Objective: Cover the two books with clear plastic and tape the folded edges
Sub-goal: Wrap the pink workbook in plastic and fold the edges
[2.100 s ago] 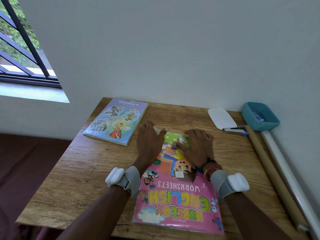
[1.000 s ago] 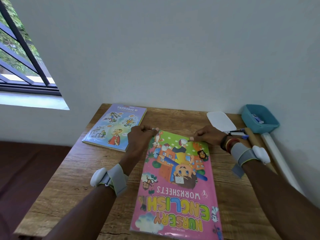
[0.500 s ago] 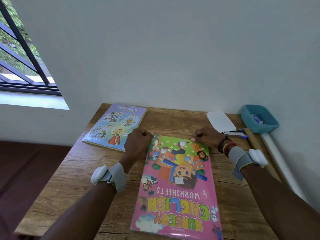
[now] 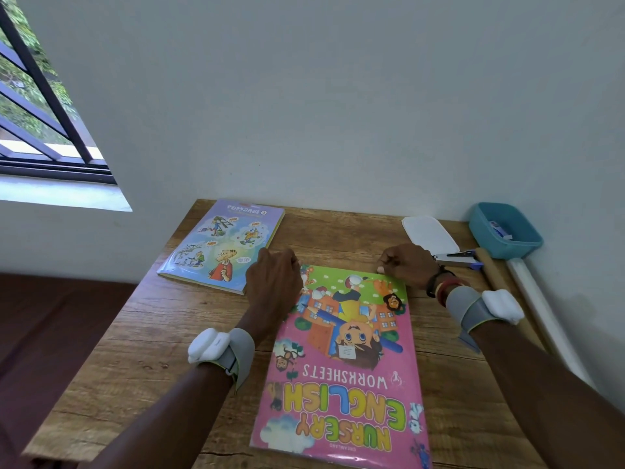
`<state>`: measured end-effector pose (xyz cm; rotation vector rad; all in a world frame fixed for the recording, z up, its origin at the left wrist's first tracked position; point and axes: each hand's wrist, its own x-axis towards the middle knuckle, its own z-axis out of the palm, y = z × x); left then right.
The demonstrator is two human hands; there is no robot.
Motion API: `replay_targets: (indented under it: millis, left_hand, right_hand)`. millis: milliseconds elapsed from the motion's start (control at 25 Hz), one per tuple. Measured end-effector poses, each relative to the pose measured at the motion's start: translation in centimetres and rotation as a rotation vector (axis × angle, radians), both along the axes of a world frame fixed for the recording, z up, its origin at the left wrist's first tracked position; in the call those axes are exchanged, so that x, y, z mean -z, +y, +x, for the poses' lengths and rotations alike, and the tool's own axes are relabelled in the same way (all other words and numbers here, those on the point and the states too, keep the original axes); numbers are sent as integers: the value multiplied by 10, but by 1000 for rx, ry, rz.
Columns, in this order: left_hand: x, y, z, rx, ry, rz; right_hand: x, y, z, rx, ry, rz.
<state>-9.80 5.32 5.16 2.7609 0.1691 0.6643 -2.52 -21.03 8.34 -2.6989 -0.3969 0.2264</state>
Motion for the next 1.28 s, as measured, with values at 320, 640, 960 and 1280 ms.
replay_targets:
  millis: [320,640,960,1280]
  left_hand:
    - [13,-1,3,-22,4,-107]
    - [14,-8,1,-82,-6,-111]
    - [22,-7,2,56,-100,96]
    - [21,-10,3,19,-57,68]
  right_hand:
    - [-4,-13,-2,-6,98,155]
    - [-7,25,-27,11,-133,-241]
    - [48,92,-75,-214,-214,-140]
    - [32,9,-91,71,-207,-213]
